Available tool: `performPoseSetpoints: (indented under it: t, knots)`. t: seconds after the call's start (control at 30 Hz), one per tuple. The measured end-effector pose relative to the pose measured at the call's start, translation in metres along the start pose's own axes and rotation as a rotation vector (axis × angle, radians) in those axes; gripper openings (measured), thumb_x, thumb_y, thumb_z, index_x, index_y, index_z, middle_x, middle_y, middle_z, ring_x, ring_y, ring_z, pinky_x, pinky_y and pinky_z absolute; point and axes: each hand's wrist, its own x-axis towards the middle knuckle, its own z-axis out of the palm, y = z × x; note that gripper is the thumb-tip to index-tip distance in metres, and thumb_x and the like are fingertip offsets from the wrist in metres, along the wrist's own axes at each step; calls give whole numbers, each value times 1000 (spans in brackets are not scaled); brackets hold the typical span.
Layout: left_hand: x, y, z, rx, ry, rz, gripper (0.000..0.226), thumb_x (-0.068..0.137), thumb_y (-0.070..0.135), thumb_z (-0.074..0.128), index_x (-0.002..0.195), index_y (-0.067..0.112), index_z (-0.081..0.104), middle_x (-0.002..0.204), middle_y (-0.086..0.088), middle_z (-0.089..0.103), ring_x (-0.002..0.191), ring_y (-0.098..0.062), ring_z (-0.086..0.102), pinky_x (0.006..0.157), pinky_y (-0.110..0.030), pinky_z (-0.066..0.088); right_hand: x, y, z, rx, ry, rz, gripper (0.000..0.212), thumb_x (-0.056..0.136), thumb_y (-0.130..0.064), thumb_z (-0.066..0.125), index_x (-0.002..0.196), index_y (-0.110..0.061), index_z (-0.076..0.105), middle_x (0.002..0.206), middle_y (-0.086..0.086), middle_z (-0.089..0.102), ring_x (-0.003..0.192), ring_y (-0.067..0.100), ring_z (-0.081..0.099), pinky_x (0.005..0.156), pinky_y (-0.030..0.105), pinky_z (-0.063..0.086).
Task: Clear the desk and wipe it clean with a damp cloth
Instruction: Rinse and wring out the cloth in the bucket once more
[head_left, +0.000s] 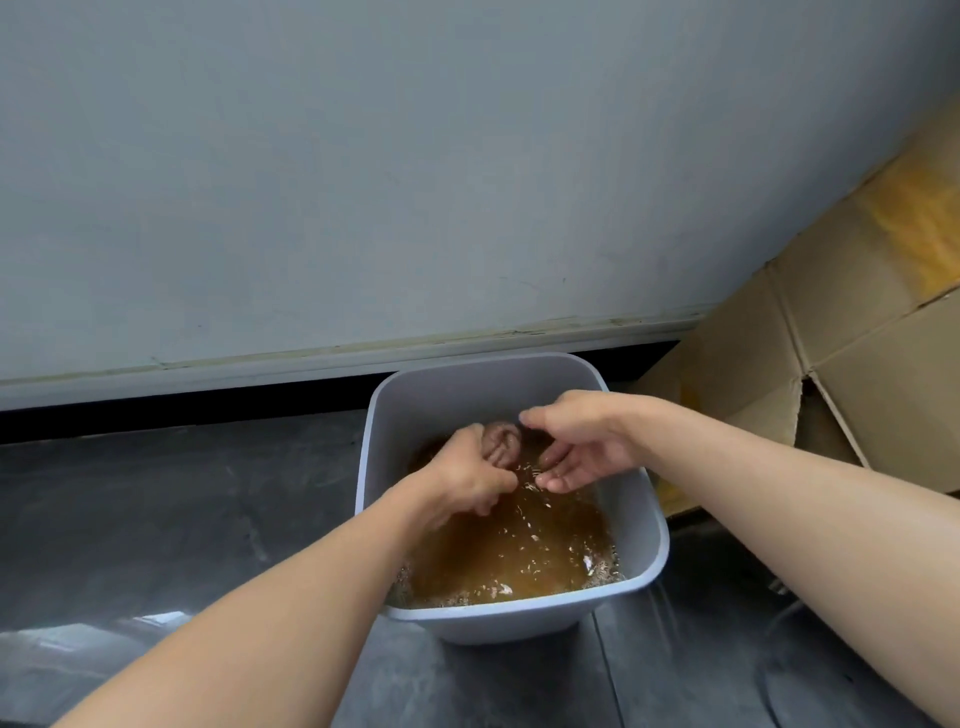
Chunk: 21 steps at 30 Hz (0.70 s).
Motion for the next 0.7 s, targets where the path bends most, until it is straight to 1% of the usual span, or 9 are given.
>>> performPoseSetpoints:
  t: [0.07,0.13,0.27,0.37,0.43,0.5,0.57,0.63,0.7]
  knots:
    - [0,-1,-4,358,42,248,37,75,11,76,98,19,47,87,-1,61,76,-18,60,63,-27,47,1,-2,3,32,-91,-14,33,105,-31,50,121,-2,52,106,21,63,77,23,63,64,30,56]
    - [0,0,-10,574,52,386,40,74,20,77,99,19,46,94,-3,64,84,-23,62,66,-30,45,3,-1,6,44,-114,-65,24,103,-21,56,114,0,57,96,18,66,78,22,64,62,27,56]
    - [-2,3,-21,693,82,463,32,79,29,76,99,22,52,95,-2,68,79,-21,63,65,-30,49,5,5,9,-11,-76,-205,23,93,-3,66,113,-8,56,112,18,63,98,27,69,77,32,62]
    - [-1,4,-26,726,32,441,19,84,36,71,94,22,63,85,2,71,74,-18,65,69,-35,56,2,6,14,-280,41,-363,27,89,2,68,107,-11,54,107,14,60,89,21,65,62,22,58]
    - [-1,7,-27,764,16,470,16,87,40,66,87,24,63,80,3,70,71,-19,66,64,-34,55,1,5,15,-345,53,-419,24,86,1,69,100,-12,54,99,12,60,82,17,62,61,23,56]
    - [-2,9,-29,806,40,513,14,90,37,64,89,23,64,83,2,69,72,-21,64,63,-34,53,-1,3,10,-165,-89,-329,24,87,0,70,101,-11,54,108,14,61,96,22,65,74,29,60]
    - [-3,11,-33,839,102,611,8,90,27,64,94,20,63,90,0,69,80,-23,65,67,-36,54,-4,1,3,64,-252,-225,29,89,-8,72,113,-11,56,123,15,59,112,27,62,86,36,58]
    - [-4,12,-37,861,161,724,14,87,18,65,100,16,60,96,-2,70,88,-26,64,70,-37,51,-2,0,-2,205,-346,-178,40,91,-12,70,127,-11,54,130,17,56,118,31,59,95,43,56]
    - [-7,14,-39,888,162,759,24,85,15,67,106,15,55,102,-4,68,93,-28,62,70,-36,47,-1,0,-2,251,-419,-125,45,92,-8,66,134,-9,51,134,20,55,118,35,61,97,47,55]
